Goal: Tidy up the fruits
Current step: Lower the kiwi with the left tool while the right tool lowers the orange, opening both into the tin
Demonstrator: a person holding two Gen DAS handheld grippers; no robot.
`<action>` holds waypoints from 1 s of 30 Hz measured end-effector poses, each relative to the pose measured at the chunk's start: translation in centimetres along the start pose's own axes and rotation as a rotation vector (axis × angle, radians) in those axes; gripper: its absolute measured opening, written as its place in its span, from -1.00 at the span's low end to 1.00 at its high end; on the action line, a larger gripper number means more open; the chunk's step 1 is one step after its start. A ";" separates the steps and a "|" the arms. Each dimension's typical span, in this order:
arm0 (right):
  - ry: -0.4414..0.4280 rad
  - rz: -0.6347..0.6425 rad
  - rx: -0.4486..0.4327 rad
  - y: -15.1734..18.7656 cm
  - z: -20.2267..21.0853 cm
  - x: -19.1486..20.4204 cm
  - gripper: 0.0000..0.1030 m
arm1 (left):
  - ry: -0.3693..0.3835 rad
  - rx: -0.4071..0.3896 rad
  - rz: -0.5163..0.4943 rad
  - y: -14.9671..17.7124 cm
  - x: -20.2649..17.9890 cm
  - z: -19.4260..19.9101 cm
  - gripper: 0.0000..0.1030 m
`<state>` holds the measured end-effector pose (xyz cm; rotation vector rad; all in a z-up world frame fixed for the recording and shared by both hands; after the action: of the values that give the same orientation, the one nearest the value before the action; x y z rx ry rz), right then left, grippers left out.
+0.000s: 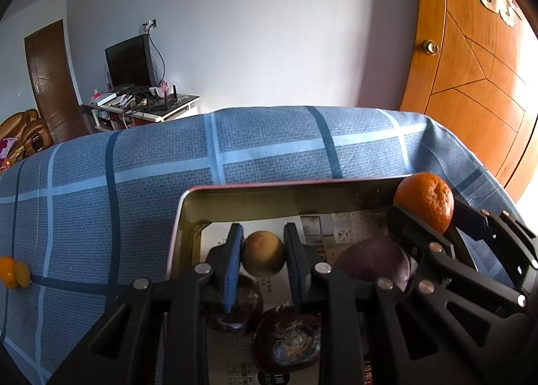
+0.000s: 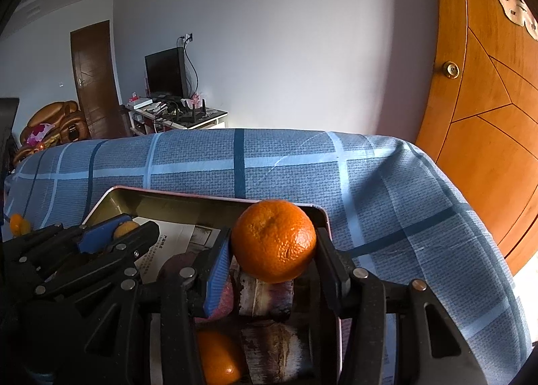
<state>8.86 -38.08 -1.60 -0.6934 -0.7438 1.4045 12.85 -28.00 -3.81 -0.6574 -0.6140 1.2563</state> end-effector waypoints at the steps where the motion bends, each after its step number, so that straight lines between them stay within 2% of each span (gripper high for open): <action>1: 0.000 0.000 -0.001 0.0 0.0 0.0 -0.01 | 0.000 0.001 -0.001 0.0 0.0 0.0 -0.50; 5: -0.003 -0.004 -0.010 0.0 0.2 -0.1 -0.01 | 0.009 -0.001 -0.004 0.1 0.0 0.0 -0.50; 7: -0.010 -0.011 -0.033 0.1 0.7 -0.1 0.00 | 0.009 -0.015 -0.003 0.1 0.1 0.3 -0.43; 10: -0.004 -0.034 -0.113 0.0 2.3 -0.5 0.01 | 0.002 -0.045 -0.001 0.2 0.2 1.0 -0.04; 12: -0.027 -0.065 -0.152 -0.2 3.1 -1.1 0.08 | -0.002 -0.059 0.020 0.0 0.6 1.5 0.62; 14: -0.069 -0.122 -0.214 -0.5 4.3 -1.9 0.64 | 0.033 -0.110 0.049 -0.2 1.0 2.8 0.80; 15: -0.075 -0.160 -0.274 -0.6 5.3 -2.5 0.69 | 0.036 -0.130 0.054 -0.4 1.0 3.2 0.87; 17: -0.072 -0.205 -0.361 -0.7 7.0 -3.4 0.72 | 0.020 -0.203 0.049 -0.8 1.0 4.7 0.95; 20: -0.028 -0.284 -0.451 -0.5 8.7 -5.0 0.78 | 0.002 -0.266 0.043 -0.8 1.3 5.9 1.00; 24: 0.018 -0.352 -0.476 -0.1 9.0 -6.2 0.78 | -0.033 -0.298 0.038 -0.5 1.8 6.7 1.00; 30: 0.061 -0.293 -0.533 0.0 9.7 -5.3 0.78 | -0.108 -0.325 0.032 0.5 3.2 7.2 1.00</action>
<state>0.97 -43.49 4.04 -0.9869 -1.1389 0.9153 7.92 -23.98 0.87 -0.8748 -0.9119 1.2385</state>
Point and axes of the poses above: each gripper's, at about its wrist camera, not at the fingertips, and z roughly against the way its jaws point, x to its left, y to its underside, the point moved 4 cm from there along -z, roughly the way its jaws point, and after that the axes turned 8 degrees about -y, right-handed, at the moved point
